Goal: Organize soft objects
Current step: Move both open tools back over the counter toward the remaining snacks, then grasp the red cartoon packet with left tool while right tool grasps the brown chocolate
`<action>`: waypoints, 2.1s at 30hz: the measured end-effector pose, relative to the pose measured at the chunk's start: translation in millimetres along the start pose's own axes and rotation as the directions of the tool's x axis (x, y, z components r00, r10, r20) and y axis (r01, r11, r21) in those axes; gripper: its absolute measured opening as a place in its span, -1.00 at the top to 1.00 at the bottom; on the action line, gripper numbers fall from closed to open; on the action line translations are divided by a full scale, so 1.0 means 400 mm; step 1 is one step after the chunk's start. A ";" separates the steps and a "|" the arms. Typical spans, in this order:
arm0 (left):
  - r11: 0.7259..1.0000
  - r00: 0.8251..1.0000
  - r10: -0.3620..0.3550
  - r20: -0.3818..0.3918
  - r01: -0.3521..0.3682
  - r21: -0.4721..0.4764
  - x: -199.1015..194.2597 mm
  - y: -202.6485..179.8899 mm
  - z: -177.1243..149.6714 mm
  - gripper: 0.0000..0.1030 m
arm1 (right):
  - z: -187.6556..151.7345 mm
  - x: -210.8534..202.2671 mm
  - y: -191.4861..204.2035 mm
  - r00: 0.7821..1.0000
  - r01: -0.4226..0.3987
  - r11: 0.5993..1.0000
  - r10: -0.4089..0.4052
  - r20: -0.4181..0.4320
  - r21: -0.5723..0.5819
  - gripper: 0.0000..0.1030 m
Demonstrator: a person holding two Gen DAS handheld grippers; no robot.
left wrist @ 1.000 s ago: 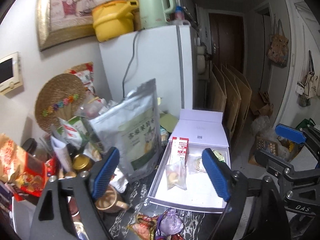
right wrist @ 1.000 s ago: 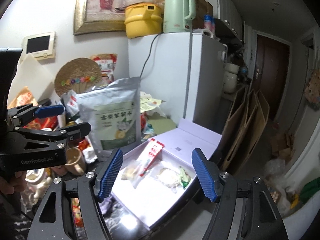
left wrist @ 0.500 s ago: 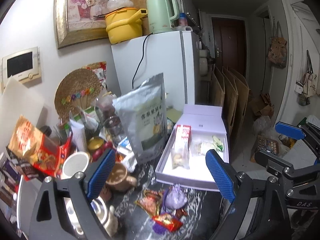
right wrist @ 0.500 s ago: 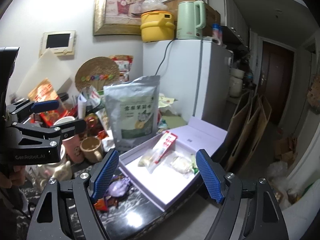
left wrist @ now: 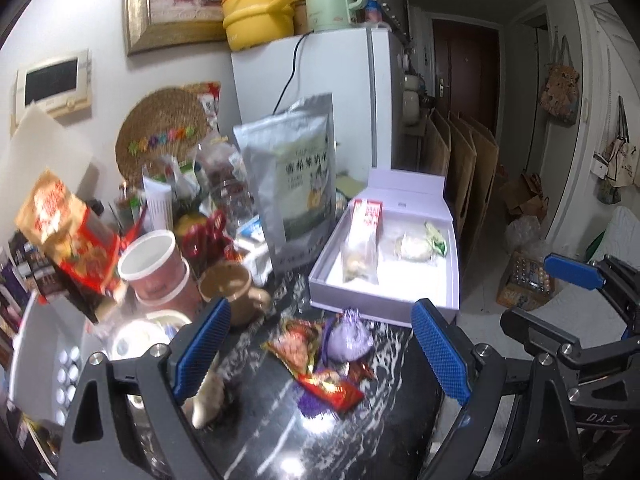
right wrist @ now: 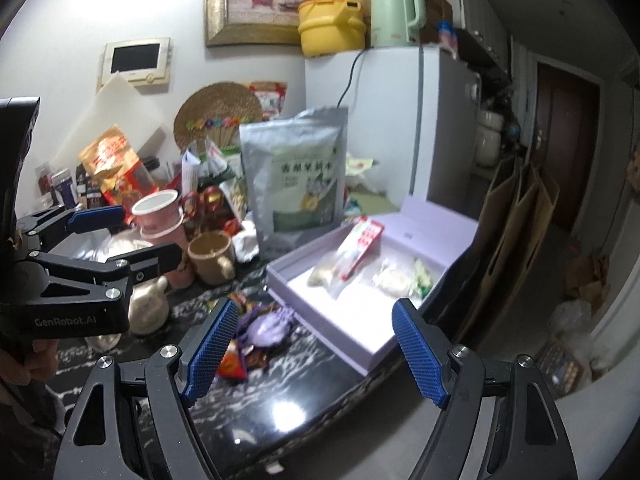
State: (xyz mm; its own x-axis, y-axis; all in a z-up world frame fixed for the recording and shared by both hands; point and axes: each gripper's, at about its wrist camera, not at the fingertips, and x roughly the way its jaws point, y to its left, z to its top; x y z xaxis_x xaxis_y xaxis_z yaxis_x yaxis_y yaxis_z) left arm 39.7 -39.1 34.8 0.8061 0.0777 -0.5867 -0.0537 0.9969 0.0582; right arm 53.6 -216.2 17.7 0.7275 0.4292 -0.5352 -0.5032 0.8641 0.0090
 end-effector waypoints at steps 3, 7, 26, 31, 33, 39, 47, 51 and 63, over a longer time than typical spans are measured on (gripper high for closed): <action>1.000 1.000 -0.005 -0.025 0.005 -0.015 0.015 0.001 -0.033 -0.80 | -0.035 0.012 0.003 1.000 -0.008 1.000 0.008 -0.026 0.015 -0.56; 1.000 0.999 -0.018 -0.041 0.017 -0.022 0.033 -0.003 -0.075 -0.80 | -0.077 0.024 0.003 0.999 -0.013 0.999 0.015 -0.047 0.031 -0.56; 0.992 0.975 -0.078 -0.210 0.054 -0.118 0.195 -0.008 -0.226 -0.80 | -0.243 0.143 -0.038 0.984 -0.038 0.995 0.052 -0.171 0.087 -0.56; 0.990 0.965 -0.073 -0.250 0.039 -0.135 0.256 -0.008 -0.245 -0.80 | -0.273 0.183 -0.060 0.975 -0.048 0.994 0.069 -0.213 0.103 -0.56; 0.987 0.961 -0.086 -0.263 0.046 -0.154 0.280 -0.006 -0.249 -0.80 | -0.281 0.200 -0.067 0.971 -0.049 0.992 0.074 -0.227 0.113 -0.56; 0.981 0.944 -0.115 -0.310 0.057 -0.187 0.349 0.002 -0.252 -0.80 | -0.286 0.243 -0.075 0.965 -0.049 0.994 0.073 -0.251 0.102 -0.56; 0.971 0.932 -0.142 -0.333 0.066 -0.230 0.403 0.017 -0.257 -0.41 | -0.277 0.284 -0.088 0.961 -0.052 0.992 0.081 -0.266 0.114 -0.56; 0.965 0.922 -0.160 -0.354 0.071 -0.251 0.420 0.027 -0.266 0.14 | -0.275 0.299 -0.089 0.959 -0.050 0.992 0.080 -0.273 0.113 -0.56; 0.964 0.935 -0.158 -0.318 0.076 -0.254 0.334 0.081 -0.267 0.36 | -0.256 0.343 -0.044 0.951 -0.105 0.988 0.132 -0.280 0.111 -0.56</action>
State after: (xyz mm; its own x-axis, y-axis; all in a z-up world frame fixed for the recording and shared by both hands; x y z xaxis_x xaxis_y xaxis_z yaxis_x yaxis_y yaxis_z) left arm 82.8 5.1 -128.0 0.5745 -0.0798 -0.8146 -0.1402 0.9709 -0.1939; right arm 114.6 -199.5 -142.4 0.4946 0.4487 -0.7444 -0.5214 0.8384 0.1588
